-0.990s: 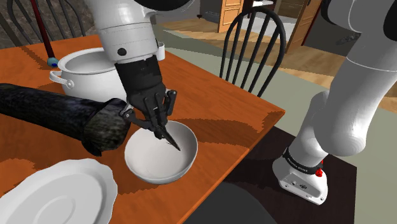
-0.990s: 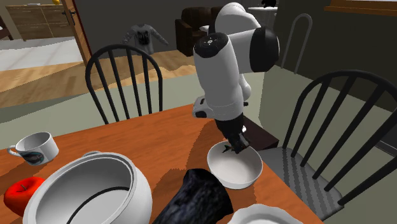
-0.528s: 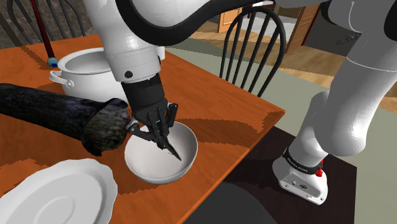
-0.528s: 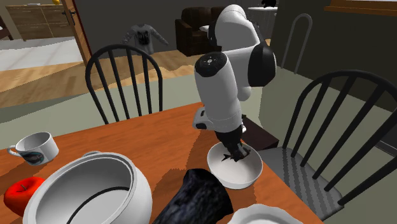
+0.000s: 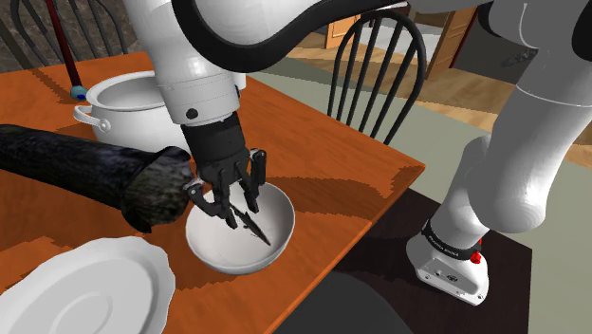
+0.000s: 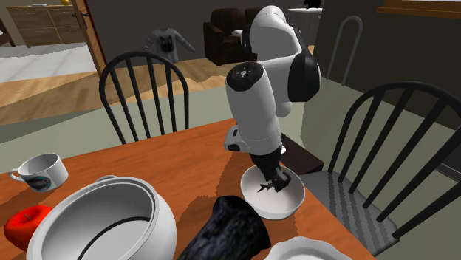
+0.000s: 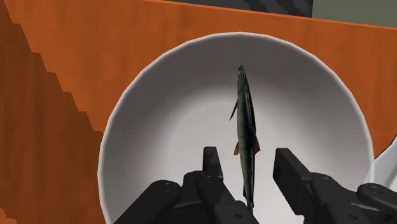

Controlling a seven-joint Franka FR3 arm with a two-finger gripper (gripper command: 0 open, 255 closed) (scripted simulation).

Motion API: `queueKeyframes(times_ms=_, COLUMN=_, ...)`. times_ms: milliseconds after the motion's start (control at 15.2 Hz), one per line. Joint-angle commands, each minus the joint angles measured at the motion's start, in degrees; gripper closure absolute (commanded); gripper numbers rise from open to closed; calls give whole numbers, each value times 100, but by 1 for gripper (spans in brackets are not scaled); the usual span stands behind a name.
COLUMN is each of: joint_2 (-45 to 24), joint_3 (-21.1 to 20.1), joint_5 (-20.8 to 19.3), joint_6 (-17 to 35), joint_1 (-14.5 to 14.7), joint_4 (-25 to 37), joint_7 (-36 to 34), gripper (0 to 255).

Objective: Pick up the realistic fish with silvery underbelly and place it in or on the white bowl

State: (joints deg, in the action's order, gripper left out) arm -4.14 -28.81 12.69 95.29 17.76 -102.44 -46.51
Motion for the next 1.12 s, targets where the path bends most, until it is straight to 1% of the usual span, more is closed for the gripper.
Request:
queueKeyframes(times_ms=0, joint_2=0, joint_3=0, joint_5=0, joint_6=0, joint_1=0, joint_4=0, joint_7=0, gripper=0)
queueKeyframes(times_ms=264, joint_2=0, joint_3=0, joint_5=0, joint_6=0, joint_1=0, joint_4=0, joint_7=0, gripper=0)
queueKeyframes(times_ms=528, joint_2=-188, joint_3=41, joint_5=-105, joint_6=-737, joint_1=-36, joint_4=904, joint_7=-94, gripper=0)
queueKeyframes(times_ms=1056, joint_2=-188, joint_3=41, joint_5=-105, joint_6=-736, joint_1=-36, joint_4=904, joint_7=-94, gripper=0)
